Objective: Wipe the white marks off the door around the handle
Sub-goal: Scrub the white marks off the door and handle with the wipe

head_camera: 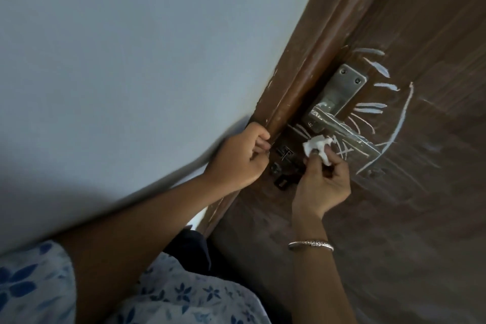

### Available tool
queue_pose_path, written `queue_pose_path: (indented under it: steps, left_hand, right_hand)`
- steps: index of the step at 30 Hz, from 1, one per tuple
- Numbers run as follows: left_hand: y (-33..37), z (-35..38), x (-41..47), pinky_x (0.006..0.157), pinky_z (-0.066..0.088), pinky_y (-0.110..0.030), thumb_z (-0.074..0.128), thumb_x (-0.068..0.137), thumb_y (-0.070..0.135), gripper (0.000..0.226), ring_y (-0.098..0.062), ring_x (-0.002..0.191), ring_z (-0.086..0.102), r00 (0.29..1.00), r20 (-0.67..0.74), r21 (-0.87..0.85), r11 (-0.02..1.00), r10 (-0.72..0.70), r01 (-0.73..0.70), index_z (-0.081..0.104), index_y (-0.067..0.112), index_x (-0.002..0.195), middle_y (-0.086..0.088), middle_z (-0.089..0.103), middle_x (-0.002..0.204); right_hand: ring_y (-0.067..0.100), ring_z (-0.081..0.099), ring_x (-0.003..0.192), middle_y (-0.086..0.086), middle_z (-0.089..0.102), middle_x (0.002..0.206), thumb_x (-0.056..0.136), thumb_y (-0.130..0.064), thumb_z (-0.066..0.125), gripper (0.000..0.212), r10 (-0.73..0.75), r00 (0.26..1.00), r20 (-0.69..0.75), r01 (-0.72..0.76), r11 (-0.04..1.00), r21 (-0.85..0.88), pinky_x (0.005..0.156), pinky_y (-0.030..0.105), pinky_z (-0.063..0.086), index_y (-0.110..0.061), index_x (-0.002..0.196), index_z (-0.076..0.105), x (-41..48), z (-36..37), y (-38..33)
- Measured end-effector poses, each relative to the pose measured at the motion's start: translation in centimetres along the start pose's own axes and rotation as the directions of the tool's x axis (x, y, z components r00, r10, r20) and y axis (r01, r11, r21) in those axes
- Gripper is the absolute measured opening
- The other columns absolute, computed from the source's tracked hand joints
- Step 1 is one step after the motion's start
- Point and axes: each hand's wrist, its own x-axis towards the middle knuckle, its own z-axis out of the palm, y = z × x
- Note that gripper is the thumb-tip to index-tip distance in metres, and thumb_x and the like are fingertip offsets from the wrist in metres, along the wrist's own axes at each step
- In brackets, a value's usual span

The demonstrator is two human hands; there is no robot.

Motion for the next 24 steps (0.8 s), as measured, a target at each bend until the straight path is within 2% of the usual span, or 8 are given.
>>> queue_pose_path:
  steps: [2,4,7,10,16,18,21,24]
  left_hand:
    - [-0.8,-0.3,-0.5,0.079,0.047,-0.007,0.059,0.083,0.006,0.026,0.003,0.089,0.059,0.999,0.053,-0.008,1.0,-0.004,0.005,0.055,0.016,0.106,0.007,0.061,0.098]
    - [-1.2,-0.6,-0.8,0.081,0.048,-0.009,0.059,0.083,0.006,0.028,0.001,0.095,0.058,0.995,0.097,-0.02,0.999,-0.024,0.026,0.057,0.018,0.108,0.014,0.058,0.099]
    - [-1.1,-0.9,-0.9,0.081,0.049,-0.013,0.058,0.082,0.008,0.031,-0.001,0.1,0.058,0.993,0.111,-0.03,0.998,-0.045,0.049,0.056,0.026,0.107,0.024,0.055,0.096]
    - [-0.3,-1.1,-0.8,0.077,0.047,-0.006,0.058,0.08,0.013,0.034,0.004,0.096,0.058,0.99,0.133,-0.06,0.997,-0.047,0.055,0.055,0.029,0.11,0.025,0.056,0.095]
    - [0.9,-0.8,-0.6,0.087,0.043,-0.016,0.062,0.082,0.013,0.057,-0.006,0.118,0.051,0.971,0.222,-0.1,0.988,-0.091,0.116,0.042,0.034,0.131,0.014,0.051,0.131]
    - [1.1,-0.7,-0.7,0.089,0.041,-0.015,0.063,0.082,0.013,0.063,-0.006,0.123,0.047,0.963,0.248,-0.123,0.983,-0.103,0.137,0.037,0.036,0.135,0.013,0.046,0.14]
    - [1.3,-0.8,-0.7,0.091,0.041,-0.017,0.063,0.083,0.011,0.065,-0.007,0.125,0.046,0.962,0.247,-0.144,0.978,-0.114,0.153,0.036,0.035,0.137,0.012,0.044,0.142]
    - [1.2,-0.7,-0.7,0.092,0.042,-0.019,0.063,0.083,0.01,0.064,-0.008,0.125,0.047,0.965,0.232,-0.149,0.976,-0.12,0.158,0.037,0.033,0.137,0.012,0.045,0.141]
  right_hand:
    - [-0.002,0.065,0.075,-0.011,0.069,0.079,0.079,0.005,0.066,0.013,-0.046,0.999,0.002,0.046,0.997,0.054,0.069,0.017,0.053,0.004,0.092,0.068,0.6,0.1,0.0]
    - [0.001,0.067,0.072,-0.014,0.072,0.075,0.082,0.0,0.066,0.018,-0.059,0.998,0.029,0.056,0.994,0.097,0.067,0.02,0.055,0.008,0.098,0.067,0.6,0.4,-0.3]
    - [0.004,0.067,0.072,-0.007,0.07,0.08,0.081,0.0,0.069,0.009,-0.09,0.995,0.052,0.084,0.99,0.111,0.068,0.024,0.054,-0.003,0.09,0.07,0.2,1.2,-1.2]
    - [-0.002,0.061,0.063,-0.002,0.064,0.074,0.073,0.004,0.075,0.024,-0.068,0.998,0.014,0.065,0.988,0.138,0.061,0.013,0.048,-0.016,0.079,0.063,0.4,2.7,-2.3]
    - [0.0,0.055,0.044,-0.002,0.061,0.053,0.068,0.012,0.069,0.03,0.086,0.995,-0.045,-0.077,0.982,0.175,0.045,0.016,0.045,-0.011,0.054,0.056,1.4,4.2,-3.0]
    - [0.01,0.061,0.048,0.006,0.065,0.055,0.069,0.01,0.069,0.029,0.104,0.994,-0.035,-0.095,0.976,0.198,0.047,0.021,0.047,-0.012,0.053,0.059,1.5,3.7,-2.7]
    - [0.014,0.064,0.051,0.005,0.066,0.057,0.07,0.006,0.072,0.031,0.092,0.993,-0.076,-0.076,0.98,0.185,0.048,0.024,0.049,-0.017,0.054,0.059,1.6,3.2,-2.1]
    - [0.022,0.065,0.065,0.016,0.066,0.071,0.068,0.007,0.07,0.021,0.04,0.991,-0.126,-0.024,0.991,0.131,0.059,0.027,0.053,-0.01,0.059,0.064,1.6,4.1,-1.7]
